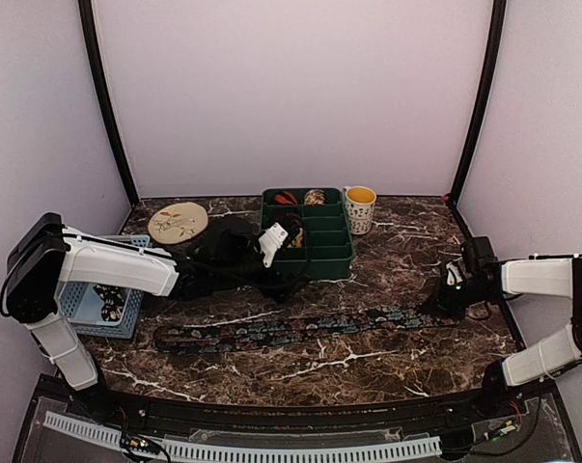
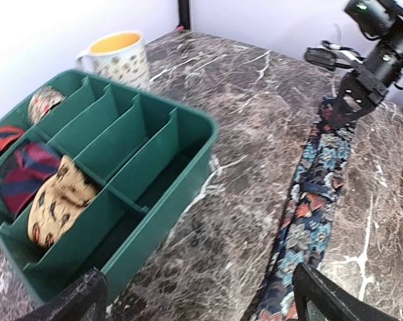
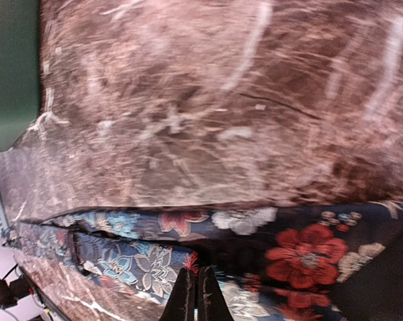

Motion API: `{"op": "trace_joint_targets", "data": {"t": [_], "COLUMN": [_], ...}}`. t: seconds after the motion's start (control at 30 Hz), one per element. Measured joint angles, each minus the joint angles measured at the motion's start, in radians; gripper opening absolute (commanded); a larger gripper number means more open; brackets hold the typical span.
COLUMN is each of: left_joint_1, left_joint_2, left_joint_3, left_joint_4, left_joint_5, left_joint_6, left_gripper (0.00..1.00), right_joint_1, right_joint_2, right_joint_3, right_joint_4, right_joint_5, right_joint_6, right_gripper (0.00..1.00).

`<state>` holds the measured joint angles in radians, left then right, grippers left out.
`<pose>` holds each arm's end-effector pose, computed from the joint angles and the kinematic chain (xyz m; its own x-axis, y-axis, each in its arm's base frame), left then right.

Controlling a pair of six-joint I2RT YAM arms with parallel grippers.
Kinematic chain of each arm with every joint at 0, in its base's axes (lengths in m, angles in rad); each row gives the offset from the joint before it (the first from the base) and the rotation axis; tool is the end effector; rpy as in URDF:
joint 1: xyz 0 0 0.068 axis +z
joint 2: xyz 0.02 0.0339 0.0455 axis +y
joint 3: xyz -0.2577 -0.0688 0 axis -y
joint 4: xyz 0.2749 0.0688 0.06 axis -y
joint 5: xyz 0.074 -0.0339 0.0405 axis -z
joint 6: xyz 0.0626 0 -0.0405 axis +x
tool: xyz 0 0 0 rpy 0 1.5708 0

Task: Roll the ties
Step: Tie the tie at the center of the board, then move to tie at the center of the board.

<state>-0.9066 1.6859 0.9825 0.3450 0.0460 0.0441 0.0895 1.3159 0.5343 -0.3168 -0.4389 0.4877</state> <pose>0.2603 -0.3371 0.1896 -0.1802 0.3016 -0.9363 0.8219 0.5691 0.0252 0.2485 0.0490 0.0955 -0.9117 0.3441 -0.2247 0.1740 0.8185 0.5475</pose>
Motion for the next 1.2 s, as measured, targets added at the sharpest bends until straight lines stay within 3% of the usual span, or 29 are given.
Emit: {"op": "trace_joint_targets", "data": {"t": [0.27,0.47,0.57,0.8,1.07,1.2], "left_joint_1": [0.029,0.034,0.034,0.034,0.034,0.034], "left_joint_2": [-0.002,-0.002,-0.002,-0.002,0.036,0.053], "left_joint_3": [-0.043,-0.039,-0.031,-0.045,-0.048,-0.049], "left_joint_4": [-0.006,-0.065,-0.138,-0.272,-0.362,-0.377], "left_joint_5": [-0.01,0.043,0.098,0.157,0.167,0.186], "left_joint_6": [-0.045,-0.019,0.021,0.09,0.106,0.11], "left_gripper": [0.98,0.93,0.91,0.89,0.78,0.77], "right_joint_1": [-0.007,-0.01,-0.01,0.048,0.327,0.395], "right_joint_2": [-0.042,-0.035,-0.048,-0.127,0.045,0.117], "right_joint_3": [-0.005,-0.005,-0.005,-0.005,0.016,0.025], "right_joint_4": [-0.032,-0.04,-0.041,0.04,0.219,0.3], "right_joint_5": [0.074,0.092,0.077,-0.022,-0.063,-0.062], "right_joint_6": [0.018,0.02,0.025,0.053,0.193,0.244], "right_gripper": [0.02,0.39,0.48,0.47,0.44,0.42]}}
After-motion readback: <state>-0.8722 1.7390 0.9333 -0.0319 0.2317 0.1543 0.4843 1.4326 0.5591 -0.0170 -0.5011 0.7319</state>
